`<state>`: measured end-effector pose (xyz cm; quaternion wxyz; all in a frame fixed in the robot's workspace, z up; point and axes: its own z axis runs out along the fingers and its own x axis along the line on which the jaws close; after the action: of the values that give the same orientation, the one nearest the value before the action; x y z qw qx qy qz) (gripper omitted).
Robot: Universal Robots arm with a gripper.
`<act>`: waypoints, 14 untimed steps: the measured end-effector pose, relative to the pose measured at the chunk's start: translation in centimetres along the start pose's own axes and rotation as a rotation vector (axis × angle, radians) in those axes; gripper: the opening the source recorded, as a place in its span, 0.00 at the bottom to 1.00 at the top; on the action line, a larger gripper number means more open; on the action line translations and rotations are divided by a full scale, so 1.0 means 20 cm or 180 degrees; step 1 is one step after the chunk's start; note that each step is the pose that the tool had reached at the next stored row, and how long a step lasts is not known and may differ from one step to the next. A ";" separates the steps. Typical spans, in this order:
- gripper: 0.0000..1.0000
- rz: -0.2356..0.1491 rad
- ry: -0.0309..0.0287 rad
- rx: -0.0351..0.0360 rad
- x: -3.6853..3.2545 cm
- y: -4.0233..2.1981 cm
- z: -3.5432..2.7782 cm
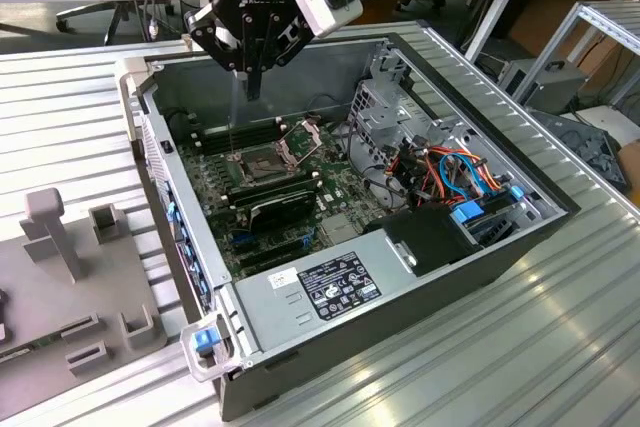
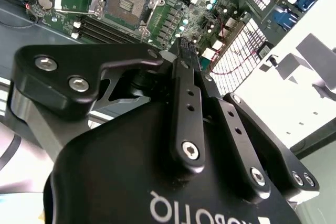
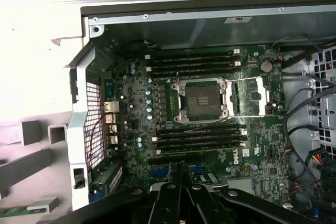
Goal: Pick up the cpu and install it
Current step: 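Reach for the cpu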
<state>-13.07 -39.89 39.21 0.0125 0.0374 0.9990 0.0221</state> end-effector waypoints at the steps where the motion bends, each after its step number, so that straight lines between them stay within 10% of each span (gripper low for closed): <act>1: 0.11 0.0000 0.0000 0.0000 0.014 -0.001 0.000; 14: 0.11 0.0000 0.0000 0.0000 0.187 -0.014 -0.005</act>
<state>-16.83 -39.88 39.21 0.0125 0.0374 0.9990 0.0221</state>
